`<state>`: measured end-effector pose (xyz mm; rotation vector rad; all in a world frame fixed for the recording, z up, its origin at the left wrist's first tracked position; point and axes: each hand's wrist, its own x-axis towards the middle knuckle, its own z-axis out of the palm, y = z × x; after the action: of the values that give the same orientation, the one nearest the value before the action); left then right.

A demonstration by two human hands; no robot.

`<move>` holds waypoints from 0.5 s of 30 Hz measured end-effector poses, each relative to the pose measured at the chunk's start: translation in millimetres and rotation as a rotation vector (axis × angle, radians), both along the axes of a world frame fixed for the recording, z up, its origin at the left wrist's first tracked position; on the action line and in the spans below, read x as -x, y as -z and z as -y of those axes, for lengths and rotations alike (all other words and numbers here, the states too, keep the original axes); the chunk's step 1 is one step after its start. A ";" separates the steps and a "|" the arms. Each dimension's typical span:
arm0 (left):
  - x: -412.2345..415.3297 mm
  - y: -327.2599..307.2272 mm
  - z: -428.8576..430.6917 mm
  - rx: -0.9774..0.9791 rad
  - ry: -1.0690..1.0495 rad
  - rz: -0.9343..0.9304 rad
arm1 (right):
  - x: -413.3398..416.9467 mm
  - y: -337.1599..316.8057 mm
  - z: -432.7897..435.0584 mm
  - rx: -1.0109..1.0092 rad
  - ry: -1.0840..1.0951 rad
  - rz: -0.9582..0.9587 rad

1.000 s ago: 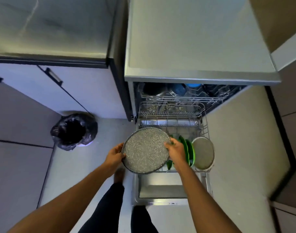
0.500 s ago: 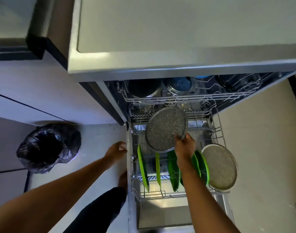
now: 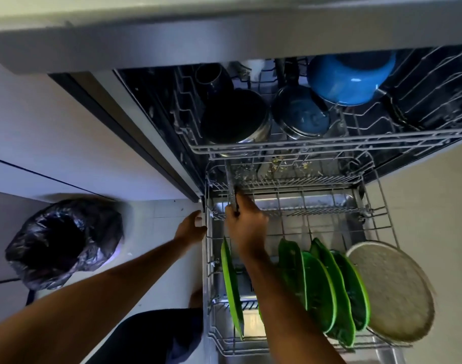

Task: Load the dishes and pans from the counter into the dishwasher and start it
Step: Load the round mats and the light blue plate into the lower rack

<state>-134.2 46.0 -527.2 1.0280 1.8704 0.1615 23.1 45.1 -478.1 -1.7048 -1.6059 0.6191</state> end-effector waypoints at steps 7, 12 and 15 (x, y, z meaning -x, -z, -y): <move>-9.5 6.3 -2.2 -0.034 -0.079 0.079 | 37.7 8.4 20.2 0.135 -0.148 0.304; -4.8 4.1 -0.2 0.000 -0.103 0.121 | 44.6 8.2 23.9 0.356 -0.165 0.428; -5.4 -1.5 2.0 0.031 -0.144 0.201 | 35.1 17.3 30.3 0.360 -0.115 0.403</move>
<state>-128.8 44.0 -525.8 0.8250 1.7565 0.3087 -12.0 14.8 -495.3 -2.1142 -1.9746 0.6846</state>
